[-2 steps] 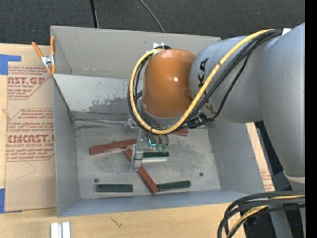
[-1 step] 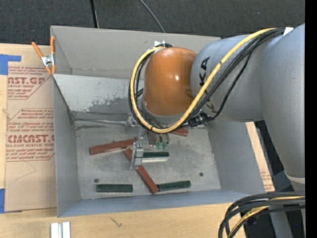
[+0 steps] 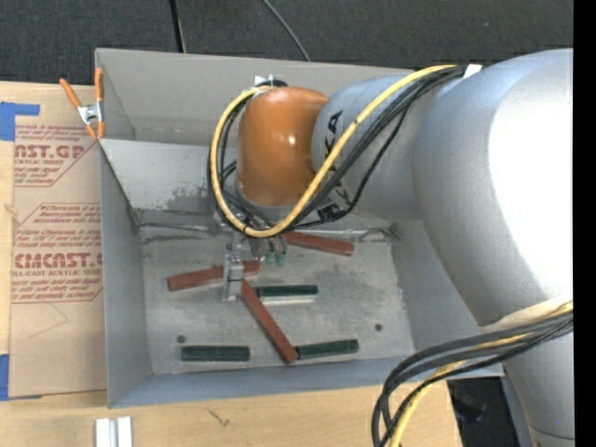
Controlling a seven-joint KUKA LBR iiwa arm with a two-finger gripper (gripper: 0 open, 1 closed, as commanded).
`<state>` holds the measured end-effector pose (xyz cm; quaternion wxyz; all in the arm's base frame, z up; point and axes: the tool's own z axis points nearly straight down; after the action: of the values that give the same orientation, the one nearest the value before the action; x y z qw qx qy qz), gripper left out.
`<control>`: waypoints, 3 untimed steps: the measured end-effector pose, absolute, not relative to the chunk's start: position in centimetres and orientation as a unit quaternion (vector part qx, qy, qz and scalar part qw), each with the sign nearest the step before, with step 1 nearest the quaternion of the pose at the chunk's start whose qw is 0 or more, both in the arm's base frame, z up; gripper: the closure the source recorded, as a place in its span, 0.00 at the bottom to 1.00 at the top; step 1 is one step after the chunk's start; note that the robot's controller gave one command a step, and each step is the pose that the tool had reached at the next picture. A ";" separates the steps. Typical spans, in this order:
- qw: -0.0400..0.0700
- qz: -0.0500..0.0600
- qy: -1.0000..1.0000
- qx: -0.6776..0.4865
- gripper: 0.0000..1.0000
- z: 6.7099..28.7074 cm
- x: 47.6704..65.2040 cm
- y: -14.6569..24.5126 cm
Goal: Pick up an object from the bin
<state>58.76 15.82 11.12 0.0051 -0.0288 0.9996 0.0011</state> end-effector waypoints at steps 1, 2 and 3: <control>-0.001 0.000 0.999 -0.043 0.00 9.4 59.3 16.1; 0.000 0.000 1.000 -0.004 0.00 10.5 57.4 14.7; 0.001 0.000 1.000 -0.020 0.00 7.0 56.9 15.2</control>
Offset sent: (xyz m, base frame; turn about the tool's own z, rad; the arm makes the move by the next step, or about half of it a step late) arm -0.0133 -0.0120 -0.0062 0.0490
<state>56.94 15.17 7.02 0.0005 -0.0201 0.9998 0.0004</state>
